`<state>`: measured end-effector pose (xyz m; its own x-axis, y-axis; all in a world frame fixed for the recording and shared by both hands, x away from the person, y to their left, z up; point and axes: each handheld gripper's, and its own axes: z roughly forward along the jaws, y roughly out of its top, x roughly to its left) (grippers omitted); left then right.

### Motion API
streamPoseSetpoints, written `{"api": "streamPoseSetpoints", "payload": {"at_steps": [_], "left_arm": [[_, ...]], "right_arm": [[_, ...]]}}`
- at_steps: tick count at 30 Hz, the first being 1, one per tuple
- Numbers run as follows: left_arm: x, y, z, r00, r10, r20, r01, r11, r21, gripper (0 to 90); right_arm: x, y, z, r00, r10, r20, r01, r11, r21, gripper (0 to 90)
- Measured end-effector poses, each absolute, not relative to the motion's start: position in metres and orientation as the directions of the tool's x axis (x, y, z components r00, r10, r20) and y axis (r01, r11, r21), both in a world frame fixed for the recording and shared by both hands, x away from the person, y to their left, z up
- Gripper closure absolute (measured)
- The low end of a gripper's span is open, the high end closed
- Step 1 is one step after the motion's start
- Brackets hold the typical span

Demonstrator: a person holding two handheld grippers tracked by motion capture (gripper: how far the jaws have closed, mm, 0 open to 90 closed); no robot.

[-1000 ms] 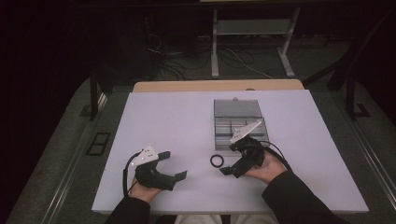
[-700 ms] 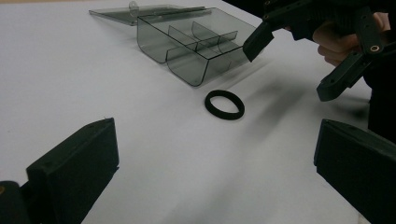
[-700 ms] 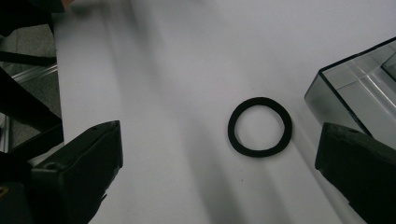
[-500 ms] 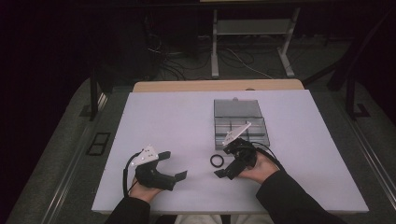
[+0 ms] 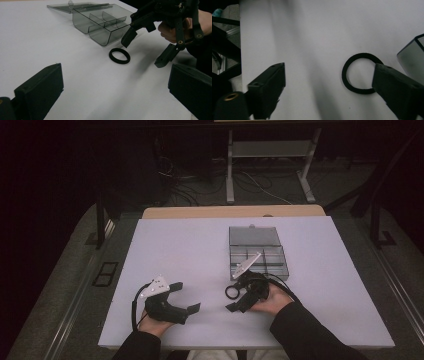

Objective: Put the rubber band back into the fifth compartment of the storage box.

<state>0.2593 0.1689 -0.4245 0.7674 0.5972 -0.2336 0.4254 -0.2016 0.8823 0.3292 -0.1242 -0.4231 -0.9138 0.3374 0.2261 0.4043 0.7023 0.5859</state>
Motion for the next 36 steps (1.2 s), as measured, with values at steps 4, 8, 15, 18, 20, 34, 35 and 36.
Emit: {"api": "streamPoseSetpoints", "payload": {"at_steps": [4,8,15,18,20,34,35,36], "left_arm": [[0.259,0.169,-0.425,0.767,0.598,-0.234,0.425,-0.201,0.882,0.0],[0.26,0.17,-0.424,0.767,0.599,-0.233,0.426,-0.203,0.882,0.0],[0.26,0.17,-0.424,0.767,0.599,-0.232,0.426,-0.204,0.882,0.0],[0.26,0.17,-0.424,0.767,0.599,-0.23,0.424,-0.203,0.883,0.0],[0.26,0.17,-0.424,0.767,0.599,-0.23,0.423,-0.203,0.883,0.0],[0.26,0.17,-0.424,0.768,0.597,-0.23,0.423,-0.205,0.883,0.0],[0.26,0.17,-0.424,0.768,0.597,-0.23,0.423,-0.204,0.883,0.0],[0.26,0.17,-0.424,0.768,0.598,-0.23,0.423,-0.205,0.883,0.0]], "right_arm": [[0.332,-0.123,-0.423,-0.91,0.344,0.233,0.414,0.706,0.575,16.6],[0.337,-0.122,-0.425,-0.913,0.325,0.245,0.407,0.715,0.568,26.4],[0.342,-0.122,-0.428,-0.922,0.301,0.245,0.388,0.732,0.561,43.2],[0.344,-0.123,-0.43,-0.92,0.302,0.249,0.391,0.736,0.553,47.6],[0.344,-0.123,-0.431,-0.922,0.3,0.245,0.387,0.739,0.552,50.5],[0.346,-0.122,-0.435,-0.938,0.275,0.212,0.347,0.755,0.556,71.3],[0.346,-0.121,-0.435,-0.936,0.28,0.215,0.353,0.755,0.553,72.4],[0.346,-0.121,-0.435,-0.938,0.277,0.21,0.348,0.756,0.554,73.4]]}}
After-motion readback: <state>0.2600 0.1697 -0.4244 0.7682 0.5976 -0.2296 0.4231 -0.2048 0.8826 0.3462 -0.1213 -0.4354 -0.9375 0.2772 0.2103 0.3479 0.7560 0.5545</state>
